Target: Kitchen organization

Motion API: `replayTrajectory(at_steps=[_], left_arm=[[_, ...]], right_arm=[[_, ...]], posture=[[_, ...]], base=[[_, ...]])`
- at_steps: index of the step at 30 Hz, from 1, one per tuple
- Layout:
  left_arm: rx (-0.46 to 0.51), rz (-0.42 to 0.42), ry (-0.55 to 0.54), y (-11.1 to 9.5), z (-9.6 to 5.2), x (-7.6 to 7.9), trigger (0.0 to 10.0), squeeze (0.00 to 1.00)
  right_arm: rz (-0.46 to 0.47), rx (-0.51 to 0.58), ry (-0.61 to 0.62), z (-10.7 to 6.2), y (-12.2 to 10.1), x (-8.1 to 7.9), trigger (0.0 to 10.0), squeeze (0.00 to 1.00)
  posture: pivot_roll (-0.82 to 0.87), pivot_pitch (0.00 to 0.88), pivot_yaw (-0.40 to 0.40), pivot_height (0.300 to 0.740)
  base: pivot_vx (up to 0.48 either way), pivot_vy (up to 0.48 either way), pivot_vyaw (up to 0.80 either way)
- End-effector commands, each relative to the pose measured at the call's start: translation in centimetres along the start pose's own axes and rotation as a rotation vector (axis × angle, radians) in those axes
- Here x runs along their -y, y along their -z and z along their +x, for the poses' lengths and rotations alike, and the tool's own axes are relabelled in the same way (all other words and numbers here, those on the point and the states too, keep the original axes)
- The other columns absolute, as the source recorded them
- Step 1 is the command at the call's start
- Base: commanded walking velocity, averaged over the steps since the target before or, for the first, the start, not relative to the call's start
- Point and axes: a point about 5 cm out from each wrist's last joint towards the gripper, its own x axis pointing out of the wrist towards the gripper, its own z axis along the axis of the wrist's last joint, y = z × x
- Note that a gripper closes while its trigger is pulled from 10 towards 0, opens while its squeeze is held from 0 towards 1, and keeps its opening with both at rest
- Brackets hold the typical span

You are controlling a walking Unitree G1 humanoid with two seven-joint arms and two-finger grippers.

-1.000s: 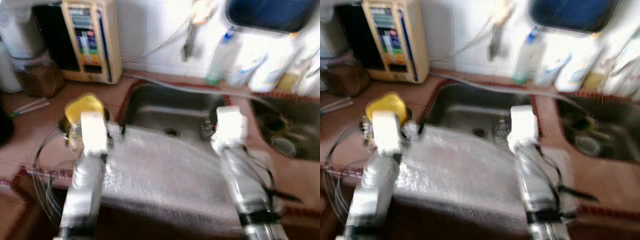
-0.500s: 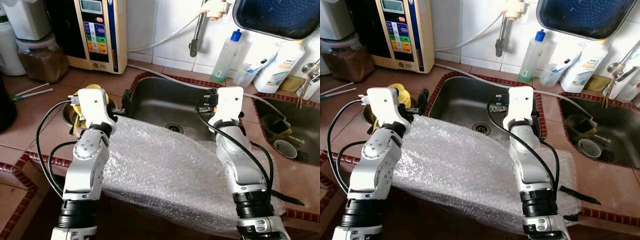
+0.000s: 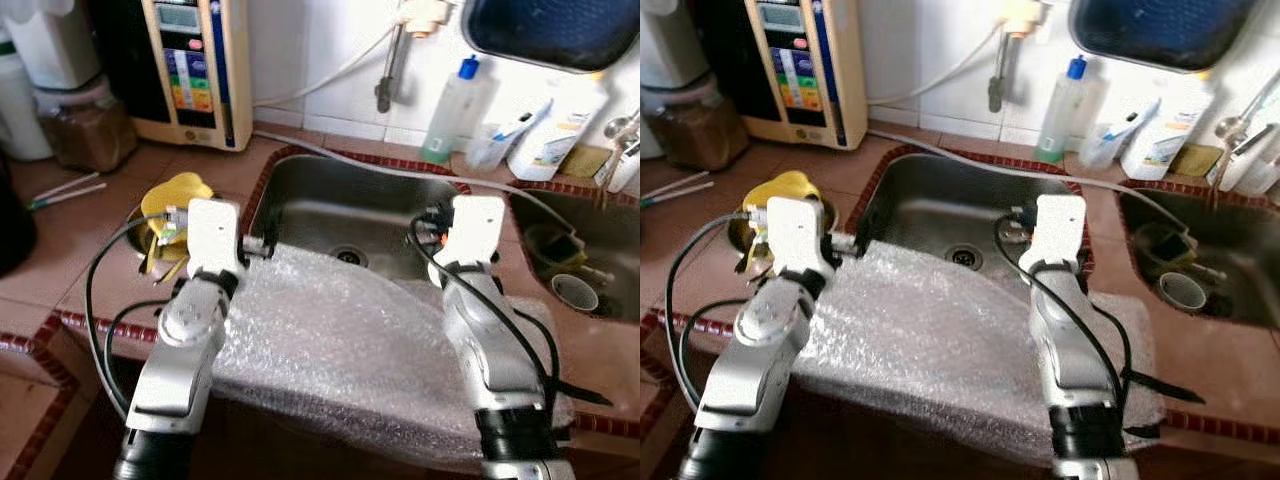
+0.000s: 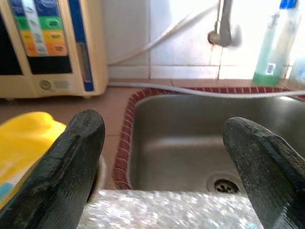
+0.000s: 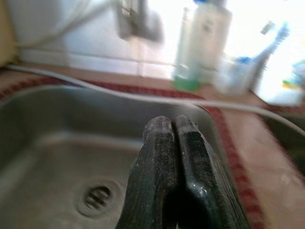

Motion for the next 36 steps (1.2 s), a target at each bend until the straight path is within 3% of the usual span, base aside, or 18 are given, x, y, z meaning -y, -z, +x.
replayTrajectory(at_steps=[1,10,18,21,26,27,28,30,32,36], left_arm=[[0.002,0.001,0.017,-0.3,-0.2,0.4,10.0,0.00],[0.025,0.032,0.061,-0.7,-0.4,1.2,10.0,0.00],[0.016,0.022,0.037,-0.4,-1.1,0.8,10.0,0.00],[0.006,0.038,0.056,-0.2,-1.1,1.0,10.0,0.00],[0.011,0.024,0.045,-0.4,-0.7,0.6,10.0,0.00],[0.003,0.026,0.036,-0.4,-0.5,0.3,10.0,0.00],[0.003,0.026,0.036,-0.4,-0.5,0.3,10.0,0.00],[-0.008,0.041,0.029,-0.4,-0.3,0.1,10.0,0.00],[-0.012,0.050,0.027,-0.5,-0.3,0.0,10.0,0.00],[-0.026,0.069,0.060,-0.5,-0.1,-0.3,10.0,0.00]], right_arm=[[-0.015,-0.001,0.035,-0.3,-0.1,0.9,10.0,0.00],[-0.062,-0.001,0.039,-0.8,-0.5,1.5,10.0,0.00],[0.019,-0.043,0.032,-0.9,0.1,1.0,10.0,0.00],[-0.033,-0.089,0.049,-0.9,0.7,1.4,10.0,0.00],[-0.009,-0.084,0.039,-1.1,0.8,1.2,10.0,0.00],[0.185,-0.026,-0.005,-0.8,0.3,0.4,10.0,0.00],[0.185,-0.026,-0.005,-0.8,0.3,0.4,10.0,0.00],[0.280,-0.009,-0.008,-0.7,0.1,0.3,10.0,0.00],[0.281,-0.012,-0.008,-0.6,0.1,0.2,10.0,0.00],[0.152,0.011,0.000,-0.9,0.4,0.1,10.0,0.00]], posture=[[0.06,0.000,-0.025,0.740],[0.05,0.000,-0.059,0.740],[0.06,0.000,-0.049,0.740],[0.06,0.000,-0.054,0.740],[0.06,0.000,-0.056,0.740],[0.07,0.000,-0.052,0.740],[0.07,0.000,-0.052,0.740],[0.08,0.000,-0.046,0.740],[0.09,0.000,-0.034,0.740],[0.08,0.000,0.023,0.740]], base=[[0.000,0.000,-0.70],[0.000,0.000,-0.06],[0.000,0.000,0.00],[0.000,0.000,0.00],[0.000,0.000,0.00],[0.000,0.000,0.00],[0.000,0.000,0.00],[0.000,0.000,0.00],[0.000,0.000,0.00],[0.000,0.000,0.00]])
